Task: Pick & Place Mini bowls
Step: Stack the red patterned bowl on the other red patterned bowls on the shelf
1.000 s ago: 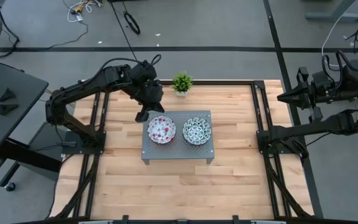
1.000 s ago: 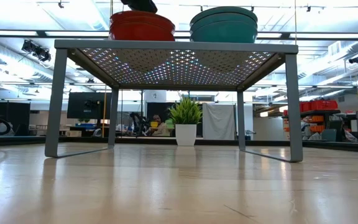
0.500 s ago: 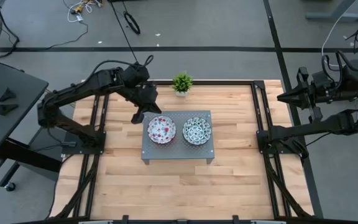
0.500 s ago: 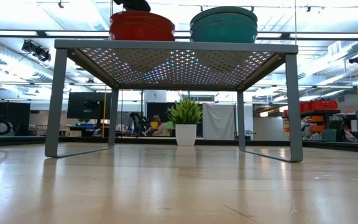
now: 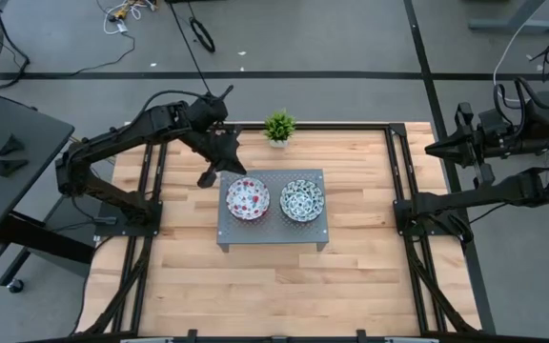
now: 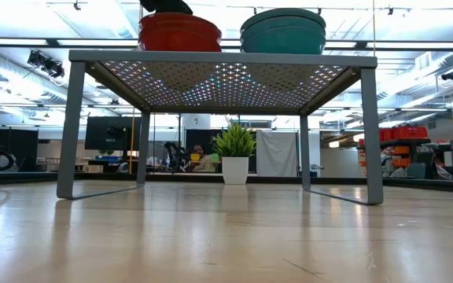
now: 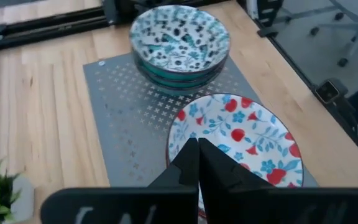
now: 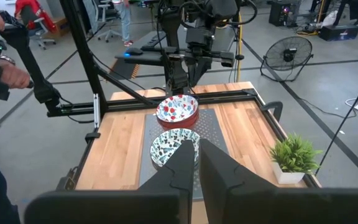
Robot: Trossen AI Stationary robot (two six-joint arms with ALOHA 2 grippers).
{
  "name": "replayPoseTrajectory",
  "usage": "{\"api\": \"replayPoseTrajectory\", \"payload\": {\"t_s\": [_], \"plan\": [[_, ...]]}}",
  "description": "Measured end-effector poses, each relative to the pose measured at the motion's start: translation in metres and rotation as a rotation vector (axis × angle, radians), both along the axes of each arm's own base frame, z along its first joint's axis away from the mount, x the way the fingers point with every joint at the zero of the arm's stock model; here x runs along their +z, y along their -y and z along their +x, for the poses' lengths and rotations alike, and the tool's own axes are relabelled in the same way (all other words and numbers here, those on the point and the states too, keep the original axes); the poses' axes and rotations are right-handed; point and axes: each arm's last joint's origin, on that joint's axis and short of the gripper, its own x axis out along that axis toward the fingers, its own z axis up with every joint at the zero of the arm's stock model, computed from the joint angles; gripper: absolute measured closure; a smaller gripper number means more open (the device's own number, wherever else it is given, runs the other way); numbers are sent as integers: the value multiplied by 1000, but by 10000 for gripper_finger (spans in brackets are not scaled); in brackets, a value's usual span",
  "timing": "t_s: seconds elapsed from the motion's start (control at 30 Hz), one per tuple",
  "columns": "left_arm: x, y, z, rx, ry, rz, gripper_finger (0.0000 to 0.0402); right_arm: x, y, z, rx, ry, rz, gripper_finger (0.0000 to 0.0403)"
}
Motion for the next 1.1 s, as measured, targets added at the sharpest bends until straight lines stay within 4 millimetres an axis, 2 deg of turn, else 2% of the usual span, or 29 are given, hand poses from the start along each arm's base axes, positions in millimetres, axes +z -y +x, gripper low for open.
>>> {"api": "replayPoseTrajectory", "payload": {"t_s": [0.2, 0.4, 0.8, 1.1], "plan": [[-1, -4, -4, -124, 44, 32, 401, 0, 0, 0, 0, 0, 0, 373], [0, -12, -8, -177, 88, 9, 401, 0, 0, 0, 0, 0, 0, 373], [-23, -24, 13, -221, 55, -57, 401, 0, 0, 0, 0, 0, 0, 373], [-30, -25, 17, -281, 50, -22, 401, 0, 0, 0, 0, 0, 0, 373]]}}
